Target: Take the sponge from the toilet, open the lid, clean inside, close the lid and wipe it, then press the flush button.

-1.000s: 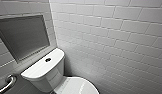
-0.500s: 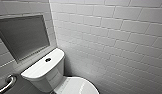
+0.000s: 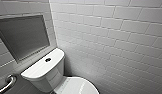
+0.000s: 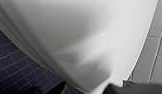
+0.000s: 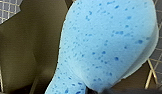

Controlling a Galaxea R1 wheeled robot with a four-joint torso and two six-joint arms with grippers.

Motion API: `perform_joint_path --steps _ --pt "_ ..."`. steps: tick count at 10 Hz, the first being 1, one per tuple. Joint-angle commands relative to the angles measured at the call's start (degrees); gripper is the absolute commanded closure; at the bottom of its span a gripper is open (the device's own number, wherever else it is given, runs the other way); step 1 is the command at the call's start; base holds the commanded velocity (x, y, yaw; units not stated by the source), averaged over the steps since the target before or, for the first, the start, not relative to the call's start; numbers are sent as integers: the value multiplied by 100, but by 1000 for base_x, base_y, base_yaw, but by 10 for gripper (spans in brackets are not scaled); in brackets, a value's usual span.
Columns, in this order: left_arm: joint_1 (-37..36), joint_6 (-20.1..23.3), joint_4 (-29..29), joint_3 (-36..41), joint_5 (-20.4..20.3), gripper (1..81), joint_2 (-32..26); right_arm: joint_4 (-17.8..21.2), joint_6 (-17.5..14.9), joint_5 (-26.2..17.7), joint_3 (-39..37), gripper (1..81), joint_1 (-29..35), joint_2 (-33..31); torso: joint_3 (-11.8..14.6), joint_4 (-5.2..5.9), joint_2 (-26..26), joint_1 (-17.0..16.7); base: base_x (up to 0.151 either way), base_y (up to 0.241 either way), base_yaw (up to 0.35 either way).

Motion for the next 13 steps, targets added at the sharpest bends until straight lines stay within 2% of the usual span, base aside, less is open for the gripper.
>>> perform_joint_path --steps 1,4,7,10,13 --pt "-930 -20 -19 368 -96 10 -82 76 21 -196 -7 811 252 -28 0 0 0 0 0 0 0" --pt "-1019 -152 -19 746 -140 10 -249 68 21 -196 -51 811 252 16 0 0 0 0 0 0 0" --pt "-1036 -389 -1 649 -149 10 -241 76 21 -196 -130 811 252 69 -2 0 0 0 0 0 0" --pt "-1036 -389 16 806 -316 10 -302 76 21 -187 -139 811 252 69 -2 0 0 0 0 0 0" --pt "-1045 -337 69 1570 -649 10 -618 76 21 -179 -130 811 252 77 -2 0 0 0 0 0 0"
